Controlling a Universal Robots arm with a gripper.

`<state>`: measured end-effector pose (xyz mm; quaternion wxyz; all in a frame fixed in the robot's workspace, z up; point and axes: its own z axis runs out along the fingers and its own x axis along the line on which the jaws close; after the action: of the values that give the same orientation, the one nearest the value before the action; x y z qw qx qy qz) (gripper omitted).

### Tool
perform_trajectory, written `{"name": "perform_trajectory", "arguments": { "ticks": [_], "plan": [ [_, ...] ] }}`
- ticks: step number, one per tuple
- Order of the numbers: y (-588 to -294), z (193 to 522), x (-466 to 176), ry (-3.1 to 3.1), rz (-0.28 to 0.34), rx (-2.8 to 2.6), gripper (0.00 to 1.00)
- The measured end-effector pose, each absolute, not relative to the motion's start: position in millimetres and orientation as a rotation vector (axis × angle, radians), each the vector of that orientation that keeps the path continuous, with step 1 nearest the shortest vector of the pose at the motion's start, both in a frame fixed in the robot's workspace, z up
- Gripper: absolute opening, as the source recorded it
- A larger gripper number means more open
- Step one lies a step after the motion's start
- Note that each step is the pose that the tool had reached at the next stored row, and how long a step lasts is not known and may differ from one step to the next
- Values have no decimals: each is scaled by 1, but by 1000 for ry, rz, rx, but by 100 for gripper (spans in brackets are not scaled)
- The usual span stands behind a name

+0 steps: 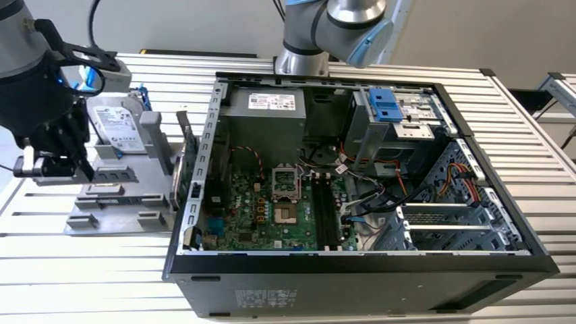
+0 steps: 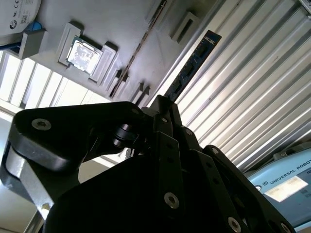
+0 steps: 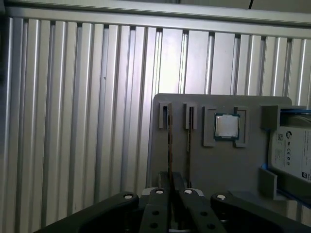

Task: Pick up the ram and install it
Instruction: 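Pick up the ram and move it above insertion slot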

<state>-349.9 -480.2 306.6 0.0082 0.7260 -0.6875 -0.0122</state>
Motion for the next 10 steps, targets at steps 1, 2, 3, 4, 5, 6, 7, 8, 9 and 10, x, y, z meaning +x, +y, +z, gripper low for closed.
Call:
{"name": "perform_trajectory", "arguments": {
  "ticks": [1, 2, 3, 4, 5, 6, 7, 8, 9, 10],
  "plan": [
    [-480, 307, -350, -2149, -38, 2269, 0],
    [-480, 308, -350, -2149, -38, 2269, 0],
    [-480, 308, -350, -2149, -38, 2269, 0],
    [-480, 309, -350, -2149, -38, 2269, 0],
    [-480, 309, -350, -2149, -38, 2269, 0],
    [-480, 309, -350, -2149, -38, 2269, 0],
    [-480, 310, -350, -2149, -38, 2269, 0],
    [-480, 310, -350, -2149, -38, 2269, 0],
    [-480, 311, -350, -2149, -38, 2269, 0],
    [-480, 311, -350, -2149, -38, 2269, 0]
  ]
}}
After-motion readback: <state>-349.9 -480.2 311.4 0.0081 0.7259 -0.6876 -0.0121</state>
